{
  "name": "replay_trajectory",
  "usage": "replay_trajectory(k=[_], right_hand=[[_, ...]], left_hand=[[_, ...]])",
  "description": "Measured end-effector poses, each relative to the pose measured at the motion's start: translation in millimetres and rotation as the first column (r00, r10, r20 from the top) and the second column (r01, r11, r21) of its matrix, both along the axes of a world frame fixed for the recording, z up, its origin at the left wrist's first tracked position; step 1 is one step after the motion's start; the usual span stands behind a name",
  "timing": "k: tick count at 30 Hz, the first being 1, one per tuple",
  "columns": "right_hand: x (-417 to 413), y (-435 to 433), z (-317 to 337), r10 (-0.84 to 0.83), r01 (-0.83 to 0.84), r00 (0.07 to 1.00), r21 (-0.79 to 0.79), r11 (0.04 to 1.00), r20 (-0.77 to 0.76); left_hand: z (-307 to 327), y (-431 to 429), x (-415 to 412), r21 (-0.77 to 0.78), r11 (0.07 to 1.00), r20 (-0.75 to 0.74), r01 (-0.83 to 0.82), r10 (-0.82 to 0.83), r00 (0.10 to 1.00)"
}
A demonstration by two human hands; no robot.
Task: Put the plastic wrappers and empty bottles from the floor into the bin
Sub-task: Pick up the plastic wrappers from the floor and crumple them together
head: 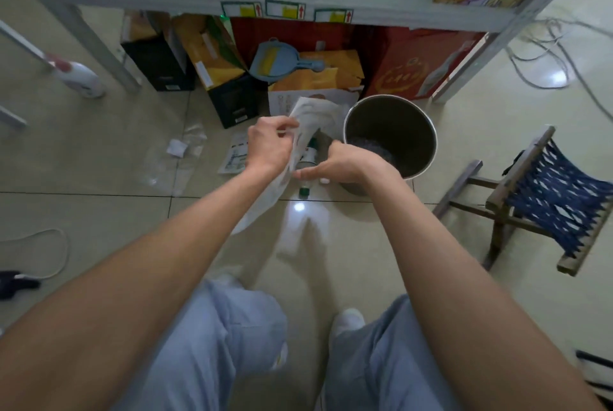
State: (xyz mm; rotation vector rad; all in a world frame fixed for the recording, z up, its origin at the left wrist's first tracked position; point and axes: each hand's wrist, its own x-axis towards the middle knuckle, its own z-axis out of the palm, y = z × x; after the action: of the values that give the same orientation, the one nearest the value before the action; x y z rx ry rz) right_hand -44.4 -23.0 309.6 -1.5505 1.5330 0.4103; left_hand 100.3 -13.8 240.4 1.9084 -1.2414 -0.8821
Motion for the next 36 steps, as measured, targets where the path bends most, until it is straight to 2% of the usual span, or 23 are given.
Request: replay_trajectory(k=[2,4,6,8,10,13,17,20,22,24,25,26,27,29,30,31,32,33,34,35,36], right_hand=[[16.3,11.9,9.5,0.011,-0.012,0.999,0.011,1.0,0.05],[28.6,22.2,14.6,-0.043,0.044,0.992,-0.008,0.999,0.117],[33.9,30.5,17.4,-0.178,0.192,0.964,-0.053,0.98,0.197],[32.2,38.1,16.3,-0.299,0.338,0.914,-0.109,0.935,0.274],[25.9,41.7,13.1,-0.339,0.406,0.889,-0.184,0.895,0.309],[17.5,39.9,11.0,-0.371,0.48,0.849,-0.253,0.84,0.377],[9.0,34.9,25.5,-0.293,0.48,0.849,-0.408,0.777,0.44],[4.7,34.7,34.2,-0.284,0.486,0.854,-0.478,0.731,0.435],[-1.1,32.9,35.2,-0.269,0.46,0.875,-0.52,0.72,0.402],[-9.3,29.3,39.0,-0.283,0.461,0.88,-0.543,0.701,0.381],[-14.3,24.8,41.3,-0.297,0.475,0.874,-0.548,0.688,0.385],[-18.5,20.3,44.8,-0.306,0.485,0.87,-0.556,0.675,0.387],[-22.4,16.1,48.4,-0.308,0.484,0.872,-0.568,0.665,0.381],[-28.6,10.5,55.3,-0.293,0.444,0.895,-0.598,0.668,0.338],[-32.1,8.2,58.4,-0.282,0.417,0.908,-0.599,0.683,0.311],[-35.4,6.2,61.4,-0.27,0.385,0.922,-0.594,0.706,0.278],[-38.4,4.6,63.0,-0.25,0.334,0.942,-0.585,0.739,0.223],[-40.2,5.3,65.5,-0.215,0.265,0.964,-0.577,0.772,0.155],[-40.2,5.5,66.1,-0.176,0.197,0.98,-0.567,0.8,0.092],[-39.1,5.0,65.8,-0.146,0.148,0.988,-0.558,0.816,0.049],[-37.4,4.3,65.5,-0.126,0.12,0.992,-0.551,0.826,0.026]], left_hand=[[18.9,12.2,1.8,-0.032,0.996,-0.141,-0.085,0.08,0.987],[39.5,22.8,-3.2,-0.064,0.987,-0.264,-0.15,0.128,0.956],[57.3,30.7,-8.5,-0.091,0.976,-0.39,-0.198,0.148,0.909],[68.0,35.9,-10.4,-0.086,0.965,-0.542,-0.248,0.164,0.824],[73.0,39.3,-9.1,-0.057,0.959,-0.635,-0.277,0.179,0.751],[79.9,43.4,-7.1,-0.069,0.96,-0.718,-0.27,0.14,0.682],[92.8,40.3,-12.4,-0.186,0.951,-0.738,-0.248,0.031,0.674],[100.9,33.1,-18.4,-0.191,0.935,-0.765,-0.299,0.05,0.642],[100.9,29.9,-19.9,-0.121,0.927,-0.812,-0.354,0.113,0.572],[95.0,26.4,-15.1,-0.029,0.915,-0.882,-0.403,0.166,0.441],[89.8,23.1,-10.5,-0.008,0.904,-0.881,-0.428,0.196,0.43],[79.5,18.5,-4.9,-0.015,0.895,-0.839,-0.447,0.232,0.492],[68.5,14.9,0.2,-0.03,0.894,-0.751,-0.447,0.275,0.6],[30.1,8.8,12.7,0.001,0.939,-0.453,-0.343,0.306,0.837],[7.6,7.8,19.4,0.09,0.969,-0.255,-0.229,0.245,0.935],[-18.5,8.9,26.7,0.24,0.968,-0.081,-0.075,0.097,0.992],[-45.2,11.8,34.4,0.431,0.898,0.036,0.094,-0.121,0.992],[-67.7,17.5,41.5,0.615,0.757,0.096,0.222,-0.352,0.931],[-87.4,23.5,45.1,0.75,0.594,0.119,0.291,-0.553,0.825],[-106.9,26.6,45.8,0.818,0.484,0.133,0.312,-0.686,0.715],[-126.8,25.9,42.8,0.839,0.428,0.139,0.335,-0.765,0.629]])
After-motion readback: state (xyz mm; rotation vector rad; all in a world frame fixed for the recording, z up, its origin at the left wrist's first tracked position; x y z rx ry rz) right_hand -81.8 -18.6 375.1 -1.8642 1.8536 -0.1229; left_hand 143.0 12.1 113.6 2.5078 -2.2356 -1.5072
